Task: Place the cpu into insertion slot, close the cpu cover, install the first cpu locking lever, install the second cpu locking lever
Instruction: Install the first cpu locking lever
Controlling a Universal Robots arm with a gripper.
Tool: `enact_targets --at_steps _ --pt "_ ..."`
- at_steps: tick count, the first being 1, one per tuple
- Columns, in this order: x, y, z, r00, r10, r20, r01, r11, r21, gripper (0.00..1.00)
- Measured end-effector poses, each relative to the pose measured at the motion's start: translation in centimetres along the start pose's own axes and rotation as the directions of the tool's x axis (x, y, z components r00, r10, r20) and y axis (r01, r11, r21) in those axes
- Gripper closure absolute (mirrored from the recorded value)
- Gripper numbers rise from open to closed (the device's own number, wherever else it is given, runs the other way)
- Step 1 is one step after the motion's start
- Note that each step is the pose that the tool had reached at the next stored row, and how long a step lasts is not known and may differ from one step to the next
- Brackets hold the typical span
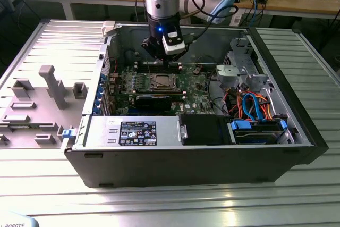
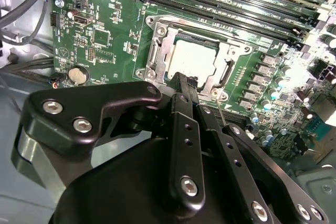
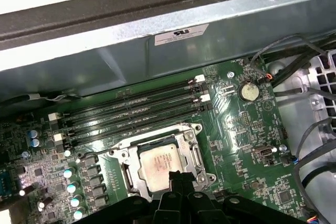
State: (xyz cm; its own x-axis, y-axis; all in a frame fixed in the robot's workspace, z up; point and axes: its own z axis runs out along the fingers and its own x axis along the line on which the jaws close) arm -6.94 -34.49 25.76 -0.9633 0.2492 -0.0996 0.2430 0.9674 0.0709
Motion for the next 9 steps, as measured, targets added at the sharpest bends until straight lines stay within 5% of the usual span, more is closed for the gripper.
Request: enact_targets --at_steps 2,4,5,6,9 --pt "0.04 -0.02 0.01 0.9992 -0.04 -0.0018 0.04 0.9992 -0.005 0.89" --pt "0.03 -0.02 0.0 0.9992 -0.04 -0.0059 0.04 0.9992 -0.0058 0.89" --pt "0.04 -0.02 0.01 0.9991 -0.04 -0.0127 0.04 0.9992 -0.006 0.89" --pt "0.04 -0.02 0.0 0.9987 -0.043 -0.0284 0.043 0.9991 -0.0034 0.89" --pt "0.04 -0.02 -0.03 0.9977 -0.05 -0.0465 0.05 0.9988 -0.0005 0.89"
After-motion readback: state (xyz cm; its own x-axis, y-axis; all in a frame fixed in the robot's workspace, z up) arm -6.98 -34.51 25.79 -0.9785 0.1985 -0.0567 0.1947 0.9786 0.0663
